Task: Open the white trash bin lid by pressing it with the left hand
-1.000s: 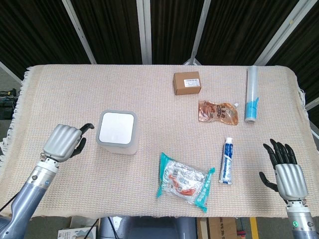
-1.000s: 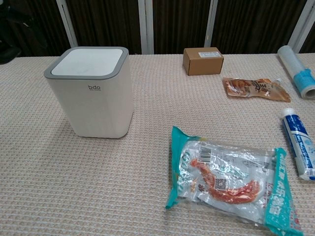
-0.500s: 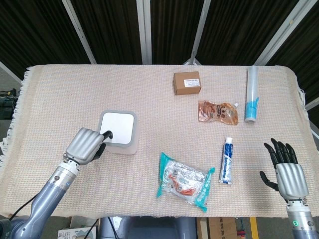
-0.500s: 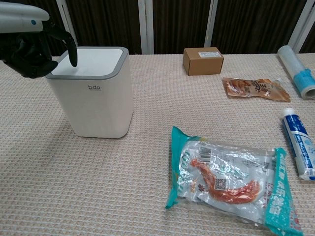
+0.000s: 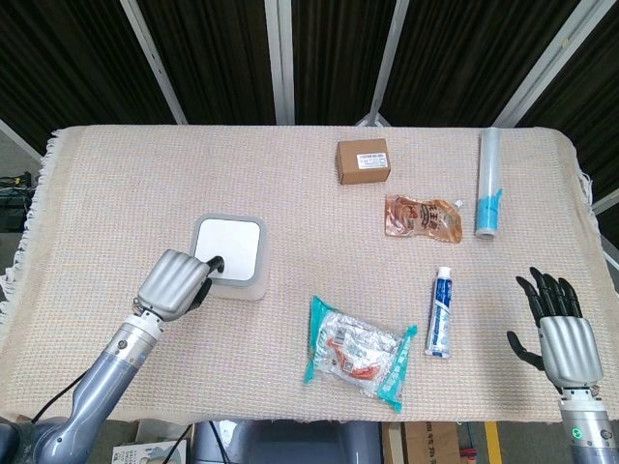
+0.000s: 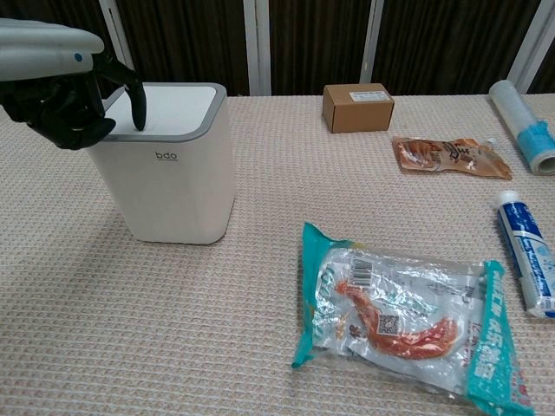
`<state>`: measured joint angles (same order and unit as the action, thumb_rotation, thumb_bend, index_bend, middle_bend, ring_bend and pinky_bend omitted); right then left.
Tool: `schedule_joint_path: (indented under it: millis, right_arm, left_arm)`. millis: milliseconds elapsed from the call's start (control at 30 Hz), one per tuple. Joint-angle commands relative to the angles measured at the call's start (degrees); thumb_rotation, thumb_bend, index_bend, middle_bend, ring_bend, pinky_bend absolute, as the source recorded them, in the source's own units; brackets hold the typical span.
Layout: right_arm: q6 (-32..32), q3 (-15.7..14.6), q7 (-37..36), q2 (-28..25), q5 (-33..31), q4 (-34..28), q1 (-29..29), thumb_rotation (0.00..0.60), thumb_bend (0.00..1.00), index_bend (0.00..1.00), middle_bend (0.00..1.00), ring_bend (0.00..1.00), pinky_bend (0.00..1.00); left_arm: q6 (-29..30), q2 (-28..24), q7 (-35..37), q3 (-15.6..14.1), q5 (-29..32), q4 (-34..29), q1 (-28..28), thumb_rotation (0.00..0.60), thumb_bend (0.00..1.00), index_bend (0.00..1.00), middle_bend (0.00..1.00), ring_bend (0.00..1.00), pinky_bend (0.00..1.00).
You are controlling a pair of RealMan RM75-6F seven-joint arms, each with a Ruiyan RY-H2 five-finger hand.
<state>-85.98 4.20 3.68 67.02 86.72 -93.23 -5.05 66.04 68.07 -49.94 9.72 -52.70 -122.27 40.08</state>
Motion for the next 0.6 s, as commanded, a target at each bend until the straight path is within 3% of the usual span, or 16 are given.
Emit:
schedule_joint_path:
  millis: [33,367,500,600]
  right_arm:
    - [-0.2,0.1,-0.2,-0.1,0.0,0.0,0.1,0.600,0.30,0.13,0.02,0.03,0.04]
    - [-0.2,0.0,-0.1,-0.1,0.1,-0.2,0.1,0.600,0.30,0.13,0.02,0.03,0.04]
    - [0.0,0.1,-0.1,0.0,0.0,0.0,0.0,0.600,0.30,0.13,0.02,0.03,0.04]
    - [0.0,0.1,0.0,0.1,0.0,0.1,0.0,0.600,0.30,0.13,0.02,0.03,0.04]
  left_arm:
    - [0.6,0.3,-0.7,-0.6,0.6,0.0,0.5,0.600,0.75,0.40,0.90,0.73,0.70]
    - [1.8,0.9,-1.4,-1.6,1.3,-0.1,1.8,0.600,0.74,0.39,0.90,0.72,0.70]
    - [5.8,0.5,1.7,-0.2,-3.8,-2.2,0.5,0.600,0.71,0.38,0.87,0.71,0.70]
    - [10.7,0.2,3.2,-0.1,-9.8,-3.9,-1.6,0.600,0.64,0.38,0.81,0.67,0.70]
